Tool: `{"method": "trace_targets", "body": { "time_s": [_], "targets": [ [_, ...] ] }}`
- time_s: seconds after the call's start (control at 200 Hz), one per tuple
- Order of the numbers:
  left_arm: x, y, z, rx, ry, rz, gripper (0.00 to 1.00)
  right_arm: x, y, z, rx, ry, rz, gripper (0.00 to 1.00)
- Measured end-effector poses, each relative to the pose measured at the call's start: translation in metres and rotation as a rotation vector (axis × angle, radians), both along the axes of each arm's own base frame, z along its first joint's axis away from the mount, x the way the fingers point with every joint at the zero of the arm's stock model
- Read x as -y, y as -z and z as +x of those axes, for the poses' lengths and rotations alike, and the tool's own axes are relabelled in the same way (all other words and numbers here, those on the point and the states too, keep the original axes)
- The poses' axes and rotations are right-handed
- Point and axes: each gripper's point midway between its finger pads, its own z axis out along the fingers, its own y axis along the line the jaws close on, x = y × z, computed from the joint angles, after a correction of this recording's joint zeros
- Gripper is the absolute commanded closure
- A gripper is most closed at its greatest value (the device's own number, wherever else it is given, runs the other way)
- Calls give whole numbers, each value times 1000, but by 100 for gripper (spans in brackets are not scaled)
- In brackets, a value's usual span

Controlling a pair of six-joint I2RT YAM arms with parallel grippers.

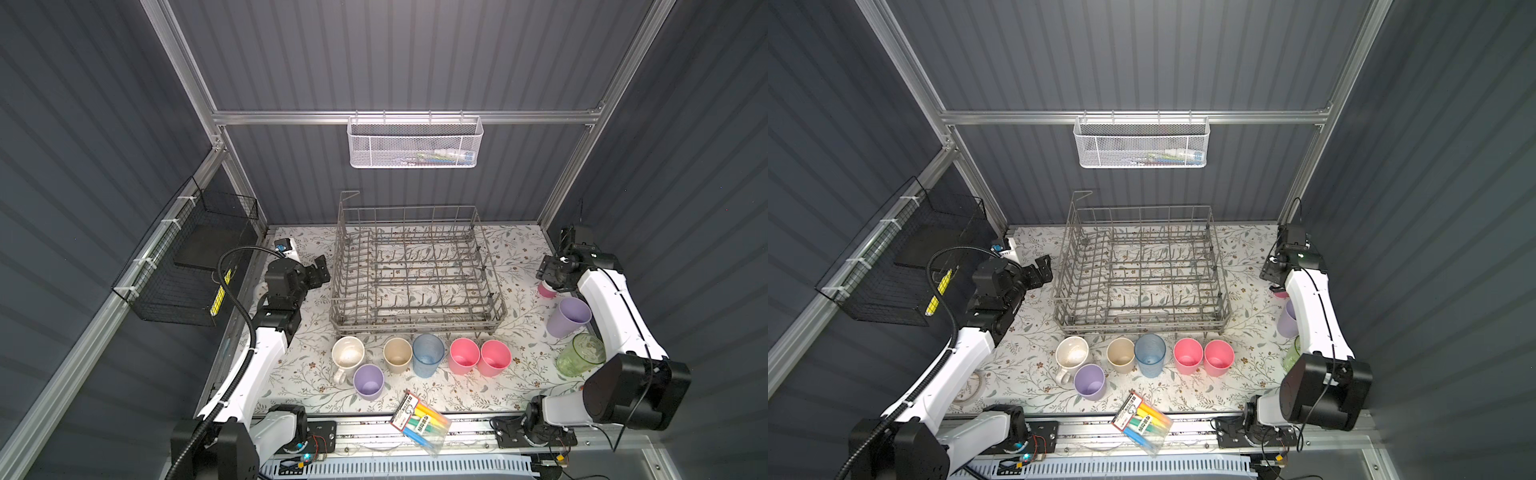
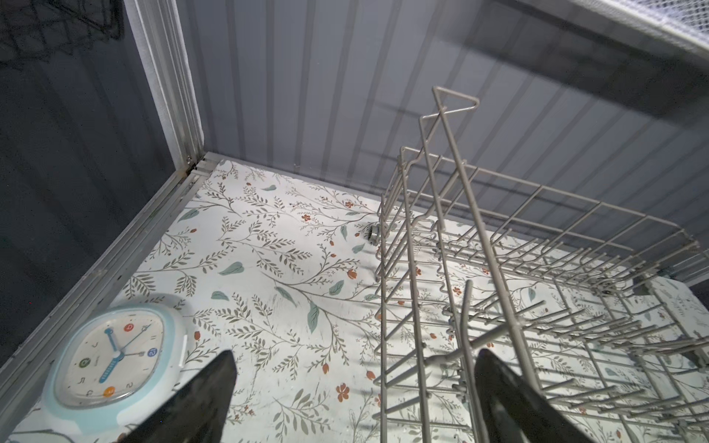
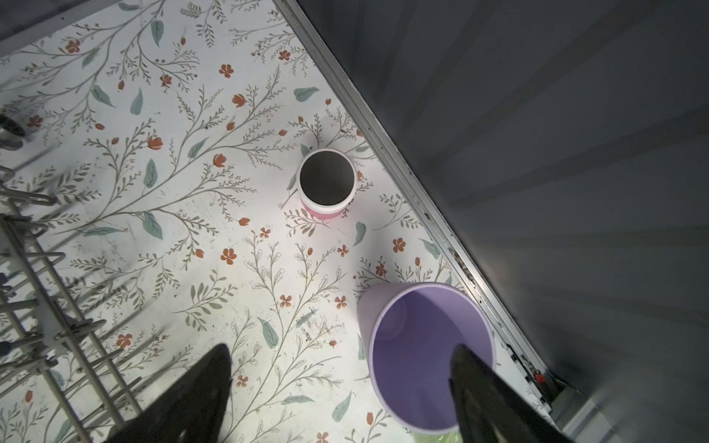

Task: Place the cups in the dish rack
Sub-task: 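Lower the right gripper onto the lavender cup and close on its rim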

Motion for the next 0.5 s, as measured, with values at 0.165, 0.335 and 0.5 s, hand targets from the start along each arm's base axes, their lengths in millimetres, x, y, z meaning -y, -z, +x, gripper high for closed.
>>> {"method": "trace_targets", "body": {
  "time_s": [0.165,0.335,0.5],
  "targets": [
    [3,-1,-1,1,19,-7,3,14,13,-12,-21,56,40,26],
    [6,0,-1,-2,34,-13,3,14,34,-22,-64,74,81,34],
    [7,0,-1,-2,39,-17,3,11,44,-19,-76,65,107,39]
  ]
}}
